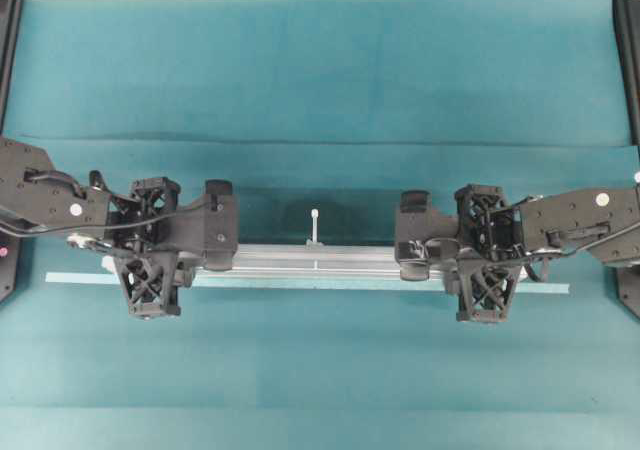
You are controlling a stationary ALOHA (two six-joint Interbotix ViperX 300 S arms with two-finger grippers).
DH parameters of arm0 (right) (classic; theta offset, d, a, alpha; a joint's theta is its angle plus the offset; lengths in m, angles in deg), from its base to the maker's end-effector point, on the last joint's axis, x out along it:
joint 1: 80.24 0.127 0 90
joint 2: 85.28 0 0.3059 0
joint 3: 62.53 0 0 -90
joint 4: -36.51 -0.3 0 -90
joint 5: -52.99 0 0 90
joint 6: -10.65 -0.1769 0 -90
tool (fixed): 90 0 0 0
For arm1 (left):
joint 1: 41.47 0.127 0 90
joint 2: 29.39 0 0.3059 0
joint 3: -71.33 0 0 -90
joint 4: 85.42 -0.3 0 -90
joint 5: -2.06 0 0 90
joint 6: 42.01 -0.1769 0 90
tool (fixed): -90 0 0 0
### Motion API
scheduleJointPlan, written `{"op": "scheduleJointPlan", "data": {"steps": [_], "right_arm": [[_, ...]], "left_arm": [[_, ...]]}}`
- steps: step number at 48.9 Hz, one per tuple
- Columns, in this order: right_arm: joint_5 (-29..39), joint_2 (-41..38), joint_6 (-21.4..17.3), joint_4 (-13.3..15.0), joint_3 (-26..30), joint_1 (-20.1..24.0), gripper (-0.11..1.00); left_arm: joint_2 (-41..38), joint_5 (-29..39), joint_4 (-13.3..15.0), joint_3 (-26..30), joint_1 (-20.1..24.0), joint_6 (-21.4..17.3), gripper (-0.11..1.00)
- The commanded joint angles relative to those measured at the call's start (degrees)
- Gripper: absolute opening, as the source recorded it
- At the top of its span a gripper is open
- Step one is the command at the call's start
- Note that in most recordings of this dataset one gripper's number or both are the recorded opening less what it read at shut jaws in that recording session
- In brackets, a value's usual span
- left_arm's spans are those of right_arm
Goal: Lift the large metal rail with both hands.
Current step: 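Lift the rail upward with both grippers together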
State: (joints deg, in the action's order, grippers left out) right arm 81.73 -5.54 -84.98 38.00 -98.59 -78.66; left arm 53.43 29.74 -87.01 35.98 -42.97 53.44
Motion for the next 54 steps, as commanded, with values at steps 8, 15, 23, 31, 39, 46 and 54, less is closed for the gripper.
{"op": "scheduleJointPlan", "data": {"steps": [8,15,23,31,39,46,54], "right_arm": [[-0.4,-0.4,-0.4,-0.1,0.4,-0.3,0.39],[0.0,-0.4,-0.3,-0.1,0.4,-0.3,0.39],[2.1,0.9,-0.4,-0.8,1.4,-0.3,0.39],[7.1,4.3,-0.4,-1.1,4.2,-0.7,0.39],[14.0,8.3,-0.4,-1.1,7.7,-1.8,0.39],[22.1,11.8,-0.5,-1.2,12.5,-2.4,0.39],[30.5,14.6,-0.4,-2.0,17.2,-2.5,0.39]], "left_arm": [[0.2,-0.3,0.3,0.7,-0.5,-0.4,0.37],[0.2,-0.2,0.3,0.8,-0.4,-0.4,0.37],[1.8,0.7,0.3,1.5,0.2,-0.2,0.37],[4.7,7.6,0.4,4.0,1.1,0.3,0.37],[9.1,15.6,0.3,7.2,1.6,-0.4,0.37],[13.2,21.7,0.3,9.9,1.7,-0.4,0.37],[17.7,29.0,0.3,13.9,1.7,-0.3,0.37]]}}
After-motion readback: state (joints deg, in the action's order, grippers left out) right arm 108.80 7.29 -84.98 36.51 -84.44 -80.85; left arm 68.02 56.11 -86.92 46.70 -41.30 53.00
